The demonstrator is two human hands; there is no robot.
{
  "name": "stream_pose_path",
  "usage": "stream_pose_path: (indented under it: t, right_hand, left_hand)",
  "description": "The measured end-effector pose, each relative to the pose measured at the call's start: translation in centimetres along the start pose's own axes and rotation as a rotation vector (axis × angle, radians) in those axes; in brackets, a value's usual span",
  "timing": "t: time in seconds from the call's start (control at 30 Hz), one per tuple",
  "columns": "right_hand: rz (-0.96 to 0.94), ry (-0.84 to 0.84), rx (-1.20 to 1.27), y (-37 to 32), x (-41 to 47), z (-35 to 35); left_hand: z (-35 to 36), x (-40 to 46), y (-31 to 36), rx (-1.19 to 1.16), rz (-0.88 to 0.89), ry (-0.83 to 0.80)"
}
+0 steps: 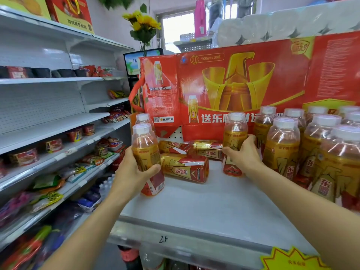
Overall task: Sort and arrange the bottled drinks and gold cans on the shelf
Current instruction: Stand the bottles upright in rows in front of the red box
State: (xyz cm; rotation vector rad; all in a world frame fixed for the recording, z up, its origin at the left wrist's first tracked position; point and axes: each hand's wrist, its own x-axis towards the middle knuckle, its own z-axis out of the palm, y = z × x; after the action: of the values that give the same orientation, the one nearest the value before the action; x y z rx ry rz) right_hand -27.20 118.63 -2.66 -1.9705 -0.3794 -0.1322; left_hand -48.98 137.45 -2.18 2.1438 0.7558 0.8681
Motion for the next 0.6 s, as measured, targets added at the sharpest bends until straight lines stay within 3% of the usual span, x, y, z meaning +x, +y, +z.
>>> stream_pose_path:
  t: [0.1, 0.2, 0.23, 0.3, 0.37, 0.43, 0.5, 0.6]
  right_hand:
    - [-0.042, 0.042, -0.023, 0.1, -0.5, 0.0]
    - [-0.439, 0.266, -0.089, -1.5, -2.6, 0.0]
    - [-0.584, 0.27, -0.118, -2.4, -3.3, 0.3]
    - [-0.731, 0.073, -0.226, -4.1, -4.4, 1.5]
    - [-0.695, -0.235, -0.438, -4.8, -5.1, 3.3]
    - [-0.626, -0.419, -0.707, -4.9, -5.2, 5.3]
    - [-0.605, -0.431, -0.915, -4.8, -5.2, 7.0]
    - [-0.599, -0.373, -1.024, -5.2, -4.9, 8.0]
  left_hand:
    - [-0.1, 0.2, -0.3, 0.006, 0.005, 0.003]
    - [-0.1, 0.3, -0.7, 0.023, 0.009, -0.003]
    - [-0.1, 0.3, -0.8, 0.026, 0.012, -0.003]
    - [-0.1, 0.4, -0.9, 0.031, 0.018, -0.005]
    - [0.0, 0.4, -0.8, 0.028, 0.028, -0.006]
    - [-0.1, 0.4, -0.9, 0.02, 0.04, -0.011]
    - [-0.2, 0.5, -1.1, 0.029, 0.053, -0.014]
    - [-0.4, 0.6, -1.3, 0.05, 0.066, -0.029]
